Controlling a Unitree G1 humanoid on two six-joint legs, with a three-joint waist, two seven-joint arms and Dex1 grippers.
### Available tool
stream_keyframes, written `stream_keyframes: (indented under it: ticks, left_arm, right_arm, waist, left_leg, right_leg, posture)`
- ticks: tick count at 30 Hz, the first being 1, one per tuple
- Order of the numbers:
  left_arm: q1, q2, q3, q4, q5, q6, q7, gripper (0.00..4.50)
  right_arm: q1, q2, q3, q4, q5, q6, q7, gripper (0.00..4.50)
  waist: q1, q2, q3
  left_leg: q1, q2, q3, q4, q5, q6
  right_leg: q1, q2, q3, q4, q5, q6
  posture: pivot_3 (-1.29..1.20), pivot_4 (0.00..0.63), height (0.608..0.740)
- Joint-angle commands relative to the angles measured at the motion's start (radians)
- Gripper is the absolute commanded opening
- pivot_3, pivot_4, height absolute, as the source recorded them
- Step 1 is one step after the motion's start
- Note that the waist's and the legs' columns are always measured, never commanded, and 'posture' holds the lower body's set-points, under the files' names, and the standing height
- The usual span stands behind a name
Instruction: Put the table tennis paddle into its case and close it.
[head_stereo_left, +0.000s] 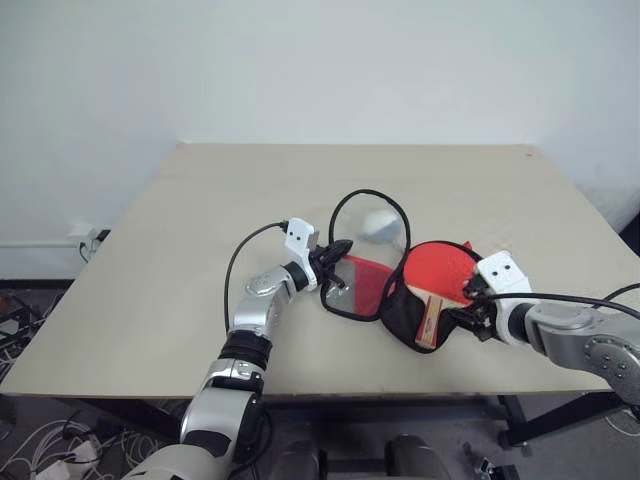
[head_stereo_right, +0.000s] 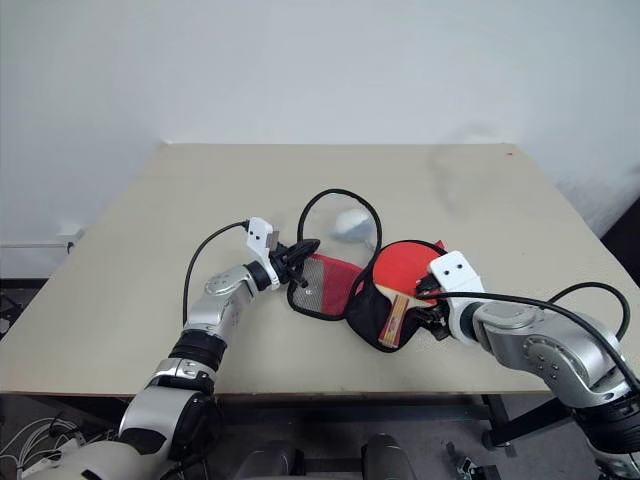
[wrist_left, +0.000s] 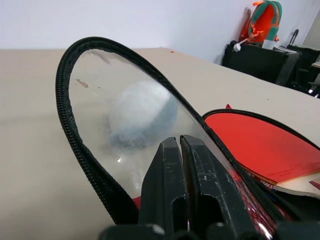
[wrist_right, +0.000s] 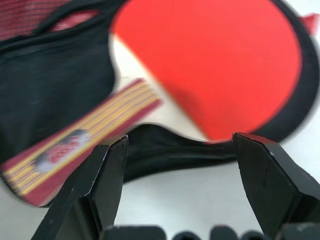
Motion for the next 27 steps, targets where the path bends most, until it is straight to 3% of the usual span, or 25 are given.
stream_keyframes:
  ticks: [1, 27]
  left_arm:
    - [-0.03, 0.003, 0.007, -0.018, -0.007, -0.018, -0.006, 0.0]
    - [-0.078, 0.096, -0.004, -0.032, -0.001, 0.047, -0.078, 0.0]
  right_arm:
    - [-0.005, 0.022, -0.008, -0.026, -0.063, 0.007, 0.044, 3.6]
    - [-0.016, 0.182, -0.079, -0.04, -0.315, 0.007, 0.131, 3.6]
  waist:
    - [0.0, 0.0, 0.0]
    - [0.0, -0.001, 0.0]
  left_leg:
    - [0.0, 0.0, 0.0, 0.0, 0.0, 0.0]
    - [0.0, 0.0, 0.0, 0.001, 0.0, 0.0]
  right_leg:
    - [0.0, 0.0, 0.0, 0.0, 0.0, 0.0]
    - [0.0, 0.0, -0.001, 0.001, 0.001, 0.0]
  posture:
    - [0.0, 0.0, 0.74]
    - [0.0, 0.0, 0.74]
